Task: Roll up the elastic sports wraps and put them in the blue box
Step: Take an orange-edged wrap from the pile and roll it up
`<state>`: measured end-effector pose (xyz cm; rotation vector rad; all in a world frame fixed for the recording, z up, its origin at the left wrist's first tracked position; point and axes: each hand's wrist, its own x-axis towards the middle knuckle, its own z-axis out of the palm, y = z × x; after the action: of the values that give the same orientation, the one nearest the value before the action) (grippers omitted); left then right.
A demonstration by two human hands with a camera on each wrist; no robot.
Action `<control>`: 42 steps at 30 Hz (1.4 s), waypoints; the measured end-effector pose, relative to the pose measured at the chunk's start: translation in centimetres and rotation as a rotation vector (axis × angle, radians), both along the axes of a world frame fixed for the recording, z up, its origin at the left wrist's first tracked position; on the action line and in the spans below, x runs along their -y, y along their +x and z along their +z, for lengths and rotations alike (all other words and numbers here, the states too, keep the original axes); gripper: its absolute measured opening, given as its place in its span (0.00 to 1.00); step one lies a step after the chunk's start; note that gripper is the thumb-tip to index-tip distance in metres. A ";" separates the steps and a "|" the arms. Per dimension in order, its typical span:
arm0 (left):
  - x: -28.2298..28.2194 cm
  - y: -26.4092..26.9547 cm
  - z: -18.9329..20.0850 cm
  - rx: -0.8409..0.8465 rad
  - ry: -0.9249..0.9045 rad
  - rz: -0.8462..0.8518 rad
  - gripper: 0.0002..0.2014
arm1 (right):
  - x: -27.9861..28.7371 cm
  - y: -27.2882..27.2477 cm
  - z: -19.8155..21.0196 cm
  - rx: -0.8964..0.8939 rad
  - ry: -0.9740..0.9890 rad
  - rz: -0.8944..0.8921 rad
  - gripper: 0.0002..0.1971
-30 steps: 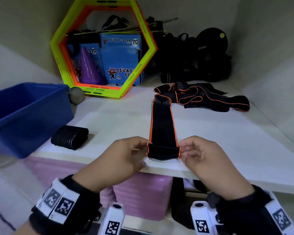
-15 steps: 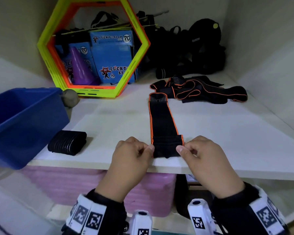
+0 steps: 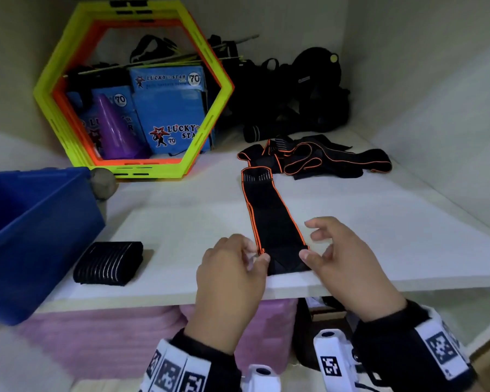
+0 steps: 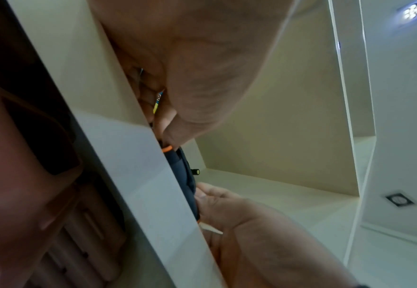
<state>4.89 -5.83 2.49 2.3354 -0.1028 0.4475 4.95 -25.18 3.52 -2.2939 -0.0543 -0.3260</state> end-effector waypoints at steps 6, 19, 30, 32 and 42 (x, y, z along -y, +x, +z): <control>0.0 -0.1 -0.7 0.144 0.115 -0.137 0.11 | -0.2 0.0 -1.0 0.095 -0.128 0.064 0.09; -1.6 -0.5 -0.1 -0.038 0.222 -0.210 0.24 | 1.3 0.1 -0.4 0.061 -0.212 0.263 0.20; 0.6 0.7 0.8 -0.178 0.210 0.008 0.22 | 1.2 1.2 -0.4 0.036 -0.180 0.132 0.22; 1.0 1.0 0.7 -0.171 0.211 0.034 0.24 | 1.0 1.5 -0.4 0.038 -0.177 0.094 0.25; 1.4 1.5 0.7 -0.205 0.102 0.086 0.25 | 0.6 2.2 -0.6 0.048 -0.110 -0.035 0.23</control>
<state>6.42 -7.25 3.15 2.4786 0.0742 0.2474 7.18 -25.76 2.88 -2.3986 -0.0575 -0.4056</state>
